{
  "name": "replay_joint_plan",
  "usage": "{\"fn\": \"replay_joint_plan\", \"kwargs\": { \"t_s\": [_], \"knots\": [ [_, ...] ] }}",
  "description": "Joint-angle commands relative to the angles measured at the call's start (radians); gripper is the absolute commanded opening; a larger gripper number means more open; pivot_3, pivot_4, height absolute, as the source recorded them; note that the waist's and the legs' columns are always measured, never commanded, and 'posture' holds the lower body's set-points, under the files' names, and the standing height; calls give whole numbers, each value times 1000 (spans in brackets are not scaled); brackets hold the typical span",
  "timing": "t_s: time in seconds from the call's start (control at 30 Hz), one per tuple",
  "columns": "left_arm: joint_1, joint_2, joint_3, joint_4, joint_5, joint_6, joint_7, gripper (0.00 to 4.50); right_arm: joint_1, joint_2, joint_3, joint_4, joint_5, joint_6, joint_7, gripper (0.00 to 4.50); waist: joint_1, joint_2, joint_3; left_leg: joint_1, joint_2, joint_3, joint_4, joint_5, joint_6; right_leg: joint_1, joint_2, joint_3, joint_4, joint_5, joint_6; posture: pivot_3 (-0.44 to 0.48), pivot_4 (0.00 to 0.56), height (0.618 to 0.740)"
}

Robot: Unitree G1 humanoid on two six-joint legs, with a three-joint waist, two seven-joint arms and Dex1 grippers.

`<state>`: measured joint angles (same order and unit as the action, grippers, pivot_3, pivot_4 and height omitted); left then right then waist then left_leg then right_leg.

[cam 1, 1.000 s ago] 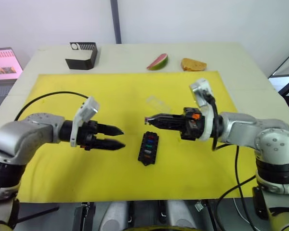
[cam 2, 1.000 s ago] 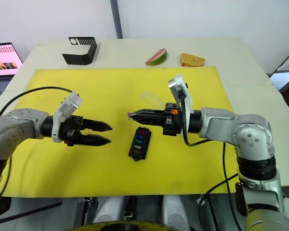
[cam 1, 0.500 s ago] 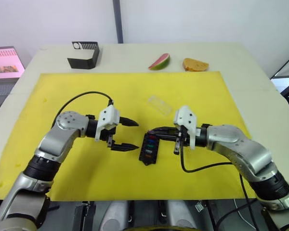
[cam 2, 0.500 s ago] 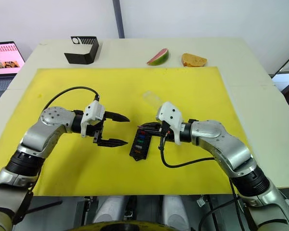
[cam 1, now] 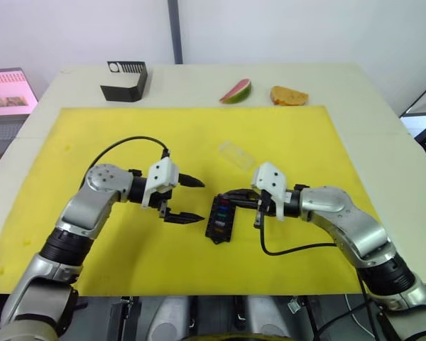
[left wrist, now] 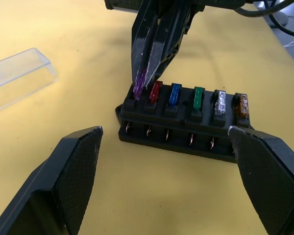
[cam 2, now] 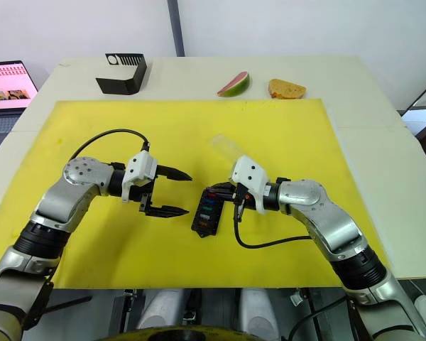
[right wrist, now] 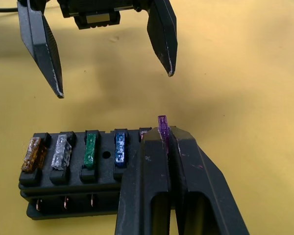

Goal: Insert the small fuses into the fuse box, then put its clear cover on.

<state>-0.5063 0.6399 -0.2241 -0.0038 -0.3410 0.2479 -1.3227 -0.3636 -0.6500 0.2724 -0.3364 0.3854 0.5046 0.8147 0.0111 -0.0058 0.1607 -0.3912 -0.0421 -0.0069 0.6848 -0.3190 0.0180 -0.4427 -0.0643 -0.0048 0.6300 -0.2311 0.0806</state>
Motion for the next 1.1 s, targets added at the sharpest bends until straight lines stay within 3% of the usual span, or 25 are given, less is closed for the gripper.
{"fn": "replay_joint_plan", "kwargs": {
  "t_s": [0.03, 0.37, 1.1],
  "knots": [
    [-13, -4, 10, -31, 0, -8, 4, 4341, 4, 11, -20, 3, -18, -20, 9, 0, 0, 0, 0, 0, 0, 0, 0, 0, 0, 0, 0, 0, 0, 0, 0, 0, 150, 740],
    [-16, -11, 13, -34, 5, -7, 9, 4341, -16, 21, -83, -36, 33, 25, 30, 0, 0, 0, 0, 0, 0, 0, 0, 0, 0, 0, 0, 0, 0, 0, 0, 0, 150, 740],
    [-25, -20, 9, -37, 21, -12, 24, 4341, 11, 52, -55, 5, -38, -6, 51, 0, 0, 0, 0, 0, 0, 0, 1, 0, -1, 0, 1, 0, 1, 0, 0, 0, 150, 740]
  ]
}}
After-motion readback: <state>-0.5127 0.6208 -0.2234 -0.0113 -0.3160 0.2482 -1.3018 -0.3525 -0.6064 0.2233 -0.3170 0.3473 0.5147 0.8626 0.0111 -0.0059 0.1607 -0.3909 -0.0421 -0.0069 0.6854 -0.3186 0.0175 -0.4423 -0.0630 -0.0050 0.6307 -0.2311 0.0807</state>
